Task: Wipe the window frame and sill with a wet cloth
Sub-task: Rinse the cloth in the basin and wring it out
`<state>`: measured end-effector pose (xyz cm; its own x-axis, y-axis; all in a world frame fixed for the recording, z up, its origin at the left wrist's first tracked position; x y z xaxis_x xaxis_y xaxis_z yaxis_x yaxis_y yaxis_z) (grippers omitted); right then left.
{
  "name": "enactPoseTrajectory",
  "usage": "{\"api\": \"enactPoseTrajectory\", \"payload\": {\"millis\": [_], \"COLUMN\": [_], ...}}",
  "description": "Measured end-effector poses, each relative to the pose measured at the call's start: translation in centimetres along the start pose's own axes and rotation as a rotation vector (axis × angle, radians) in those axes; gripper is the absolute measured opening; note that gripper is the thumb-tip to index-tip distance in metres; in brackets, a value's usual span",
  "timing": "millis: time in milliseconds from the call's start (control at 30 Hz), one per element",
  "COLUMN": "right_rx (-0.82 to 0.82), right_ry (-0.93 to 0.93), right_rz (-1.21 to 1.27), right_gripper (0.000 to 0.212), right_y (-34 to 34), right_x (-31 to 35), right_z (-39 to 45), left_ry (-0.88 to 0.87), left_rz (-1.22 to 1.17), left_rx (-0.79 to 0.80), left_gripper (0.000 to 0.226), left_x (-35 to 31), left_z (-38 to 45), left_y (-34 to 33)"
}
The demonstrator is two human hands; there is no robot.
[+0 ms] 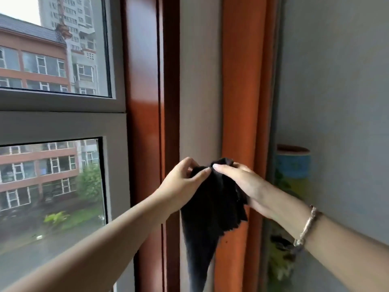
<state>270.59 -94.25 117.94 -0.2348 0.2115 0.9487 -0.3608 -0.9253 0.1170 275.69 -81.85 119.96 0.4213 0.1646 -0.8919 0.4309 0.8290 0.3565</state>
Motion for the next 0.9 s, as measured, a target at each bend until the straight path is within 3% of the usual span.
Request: {"api": "enactPoseTrajectory", "payload": {"millis": [133, 233, 400, 500, 733, 900], "right_rx": [-0.159, -0.237, -0.354, -0.411, -0.68, -0.845], "right_ry": [-0.098, -0.186, -0.309, -0.377, -0.445, -0.567], "right_rz": [0.087, 0.103, 0.099, 0.166, 0.294, 0.36], "right_gripper": [0.013, 0.013, 0.032, 0.032, 0.02, 0.022], "right_y": [7.7, 12.6, 18.9, 20.8, 24.5, 25.9], "right_x": [-6.2, -10.7, -18.9, -23.0, -30.2, -35.4], "right_z": [-0.2, -0.9, -2.7, -4.4, -10.5, -15.3], "left_ry": [0.172, 0.273, 0.36, 0.418, 0.536, 0.636], "left_rz": [0.035, 0.03, -0.002, -0.025, -0.211, -0.317], "left_rx": [0.165, 0.44, 0.787, 0.909, 0.823, 0.757], "left_gripper": [0.048, 0.058, 0.037, 0.039, 0.055, 0.094], "left_x": [4.0, 7.2, 11.3, 14.0, 20.1, 24.9], "left_z": [3.1, 4.0, 3.5, 3.1, 3.1, 1.0], "left_y": [-8.8, -16.3, -26.1, -29.8, -36.5, -41.3]}}
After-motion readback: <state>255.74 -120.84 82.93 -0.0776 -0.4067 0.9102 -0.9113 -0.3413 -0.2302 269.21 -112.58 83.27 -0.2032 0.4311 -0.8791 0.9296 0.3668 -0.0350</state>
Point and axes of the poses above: each hand's wrist, its own z-axis towards the middle knuckle, its own y-axis out of the back of the hand, x = y × z, the point moved 10 cm from there along z, towards the middle knuckle, and after that the axes turned 7 degrees about y, right-handed, at the moved point
